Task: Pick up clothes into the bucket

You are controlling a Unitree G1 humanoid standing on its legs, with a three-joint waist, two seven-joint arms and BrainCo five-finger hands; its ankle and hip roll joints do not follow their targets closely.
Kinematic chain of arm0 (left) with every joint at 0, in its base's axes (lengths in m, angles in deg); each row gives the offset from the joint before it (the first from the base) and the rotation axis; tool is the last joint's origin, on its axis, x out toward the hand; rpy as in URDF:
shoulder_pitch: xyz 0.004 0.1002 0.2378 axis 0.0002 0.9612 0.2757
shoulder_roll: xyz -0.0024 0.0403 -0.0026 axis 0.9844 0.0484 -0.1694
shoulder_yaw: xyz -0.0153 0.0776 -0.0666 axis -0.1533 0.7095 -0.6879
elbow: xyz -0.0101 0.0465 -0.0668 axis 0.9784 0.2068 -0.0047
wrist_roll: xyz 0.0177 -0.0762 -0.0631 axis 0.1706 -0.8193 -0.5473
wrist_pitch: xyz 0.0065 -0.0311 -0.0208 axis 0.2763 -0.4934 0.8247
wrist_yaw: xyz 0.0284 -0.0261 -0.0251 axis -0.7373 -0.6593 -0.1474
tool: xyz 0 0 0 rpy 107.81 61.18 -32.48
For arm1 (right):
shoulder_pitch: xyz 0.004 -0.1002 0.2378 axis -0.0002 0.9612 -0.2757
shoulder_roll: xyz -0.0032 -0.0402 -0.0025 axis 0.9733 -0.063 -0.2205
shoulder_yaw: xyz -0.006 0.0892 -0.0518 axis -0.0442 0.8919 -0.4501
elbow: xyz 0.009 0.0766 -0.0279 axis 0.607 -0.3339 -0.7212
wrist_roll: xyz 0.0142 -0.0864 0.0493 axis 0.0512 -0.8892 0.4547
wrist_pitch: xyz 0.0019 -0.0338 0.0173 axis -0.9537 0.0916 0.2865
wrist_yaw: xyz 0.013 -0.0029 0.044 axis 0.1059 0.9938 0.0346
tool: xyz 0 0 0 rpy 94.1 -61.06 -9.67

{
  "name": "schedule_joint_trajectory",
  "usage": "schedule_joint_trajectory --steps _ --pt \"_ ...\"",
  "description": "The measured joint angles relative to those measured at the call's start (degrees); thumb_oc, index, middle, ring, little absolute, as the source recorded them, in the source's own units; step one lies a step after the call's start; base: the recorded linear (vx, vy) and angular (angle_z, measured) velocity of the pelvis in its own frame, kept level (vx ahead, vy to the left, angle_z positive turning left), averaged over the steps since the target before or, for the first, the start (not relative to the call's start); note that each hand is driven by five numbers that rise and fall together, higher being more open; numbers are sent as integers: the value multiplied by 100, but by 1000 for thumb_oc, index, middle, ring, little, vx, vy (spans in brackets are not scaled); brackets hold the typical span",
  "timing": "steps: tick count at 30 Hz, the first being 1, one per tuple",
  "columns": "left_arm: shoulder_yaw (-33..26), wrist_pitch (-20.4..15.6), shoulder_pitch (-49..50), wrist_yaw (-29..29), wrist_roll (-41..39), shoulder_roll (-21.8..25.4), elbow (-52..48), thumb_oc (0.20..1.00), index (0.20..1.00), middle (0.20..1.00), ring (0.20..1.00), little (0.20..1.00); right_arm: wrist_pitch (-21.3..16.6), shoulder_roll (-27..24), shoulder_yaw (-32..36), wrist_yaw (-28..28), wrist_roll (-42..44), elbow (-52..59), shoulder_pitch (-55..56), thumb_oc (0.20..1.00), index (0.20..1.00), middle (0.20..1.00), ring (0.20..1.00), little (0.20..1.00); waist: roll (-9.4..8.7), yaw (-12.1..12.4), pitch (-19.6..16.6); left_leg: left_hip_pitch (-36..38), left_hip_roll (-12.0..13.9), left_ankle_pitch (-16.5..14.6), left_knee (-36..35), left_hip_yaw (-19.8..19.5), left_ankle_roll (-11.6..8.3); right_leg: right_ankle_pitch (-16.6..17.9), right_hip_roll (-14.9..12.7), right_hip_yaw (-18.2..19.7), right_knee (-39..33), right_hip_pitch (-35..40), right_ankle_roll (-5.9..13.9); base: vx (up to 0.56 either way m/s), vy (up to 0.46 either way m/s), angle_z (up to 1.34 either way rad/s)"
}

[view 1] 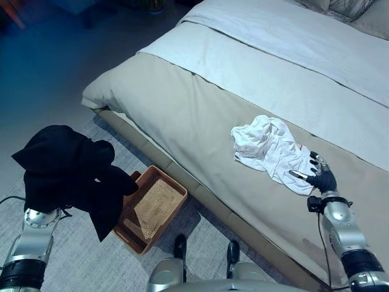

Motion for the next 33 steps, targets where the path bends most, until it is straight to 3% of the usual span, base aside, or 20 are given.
schedule_joint_trajectory --steps 5,9,11,12,23,29,32,33 --pt "-21 58 -110 189 83 -67 353 200 200 200 200 200 0 104 -96 -24 -175 -74 115 1000 1000 1000 1000 1000 -34 12 201 -210 -4 0 55 99 -1 3 -14 102 88 -240 0 -37 28 -10" --pt "-34 107 -290 385 383 -48 634 200 200 200 200 200 -14 70 -96 -37 -279 -66 159 1000 1000 1000 1000 1000 -96 -111 408 -394 8 0 151 117 -1 4 -3 144 189 -443 0 -51 48 -4" --pt "101 -42 -494 476 590 33 1058 200 200 200 200 200 -31 42 -143 -35 -285 -76 52 1000 1000 1000 1000 1000 -137 -120 529 -481 27 -6 186 210 -6 14 10 253 295 -617 -5 -42 48 -22" --pt "175 138 -617 506 651 108 1229 200 200 200 200 200 -51 36 -212 -32 -285 -76 -39 1000 1000 1000 1000 1000 -160 -121 614 -572 41 -7 232 262 -8 14 18 319 349 -737 -5 -22 44 -26" --pt "905 41 -2010 845 852 344 1698 200 200 200 200 200 -322 -44 -902 185 -285 148 -852 1000 1000 1000 1000 1000 -296 -179 1430 -1497 20 -62 841 435 -75 41 11 583 865 -1718 -22 -49 49 -10" --pt "1442 27 -2291 915 786 407 1831 200 200 200 200 200 -377 18 -1361 376 -294 115 -1390 1000 1000 1000 1000 1000 -477 -294 1523 -1836 46 -108 1048 644 -77 141 60 831 987 -2131 -63 6 50 -20" --pt "1379 48 -2109 961 754 263 1452 200 200 200 200 200 -385 65 -1419 434 -396 87 -1367 1000 1000 1000 1000 1000 -500 -287 1523 -1793 91 -206 1149 821 -61 214 118 1015 942 -2121 -69 62 29 -29" --pt "1114 5 -1853 1029 720 80 1126 200 200 200 200 200 -385 91 -1421 449 -405 61 -1351 1000 1000 1000 1000 1000 -501 -280 1523 -1750 117 -248 1188 919 -55 234 143 1114 942 -2110 -74 36 5 -37"
